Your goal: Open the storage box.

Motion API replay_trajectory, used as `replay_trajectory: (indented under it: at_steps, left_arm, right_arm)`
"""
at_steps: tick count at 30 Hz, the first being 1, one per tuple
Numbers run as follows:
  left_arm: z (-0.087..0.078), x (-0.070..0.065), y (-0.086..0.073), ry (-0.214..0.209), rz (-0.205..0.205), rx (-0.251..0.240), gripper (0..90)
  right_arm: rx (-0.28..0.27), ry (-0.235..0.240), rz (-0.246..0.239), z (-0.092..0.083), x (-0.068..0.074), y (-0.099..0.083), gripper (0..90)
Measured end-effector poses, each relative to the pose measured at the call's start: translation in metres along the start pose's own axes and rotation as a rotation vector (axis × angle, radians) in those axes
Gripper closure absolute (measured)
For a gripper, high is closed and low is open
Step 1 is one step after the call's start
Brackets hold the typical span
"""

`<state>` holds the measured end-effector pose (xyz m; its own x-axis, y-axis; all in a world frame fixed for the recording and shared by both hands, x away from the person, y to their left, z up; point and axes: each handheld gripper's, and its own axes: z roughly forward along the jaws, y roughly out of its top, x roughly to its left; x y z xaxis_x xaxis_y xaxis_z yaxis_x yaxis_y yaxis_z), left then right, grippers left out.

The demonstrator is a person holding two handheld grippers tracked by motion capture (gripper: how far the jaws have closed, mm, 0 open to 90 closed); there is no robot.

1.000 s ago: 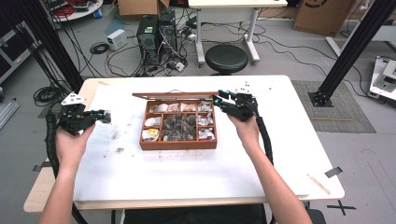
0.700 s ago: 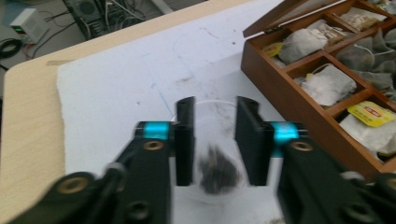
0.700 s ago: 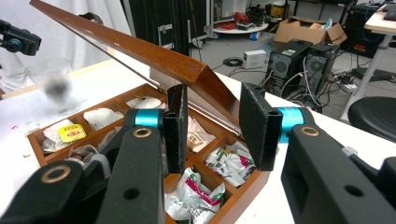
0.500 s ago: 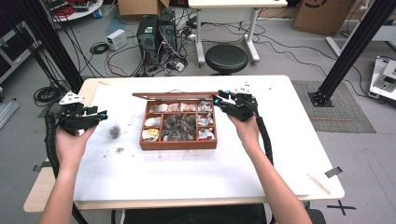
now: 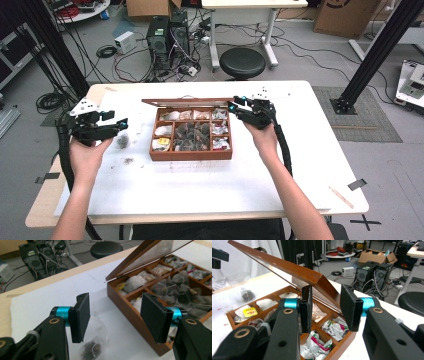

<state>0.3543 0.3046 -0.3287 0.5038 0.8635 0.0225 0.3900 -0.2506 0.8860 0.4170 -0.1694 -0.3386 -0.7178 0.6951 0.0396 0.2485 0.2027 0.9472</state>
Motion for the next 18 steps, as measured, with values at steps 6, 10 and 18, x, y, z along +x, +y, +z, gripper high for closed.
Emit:
replay_trajectory:
  at_steps: [6,10,18]
  left_arm:
    - [0.005,-0.015,-0.003,-0.058,-0.013,-0.053,39.8]
    - [0.008,-0.026,-0.006,-0.091,-0.013,-0.083,39.4]
    - [0.014,-0.043,-0.018,-0.193,-0.062,-0.142,38.0]
  right_arm:
    - [0.001,0.004,0.004,0.001,0.000,0.001,63.7]
    - [0.001,0.002,0.002,0.001,0.000,0.002,63.7]
    - [0.001,0.004,0.008,0.002,-0.001,0.003,63.7]
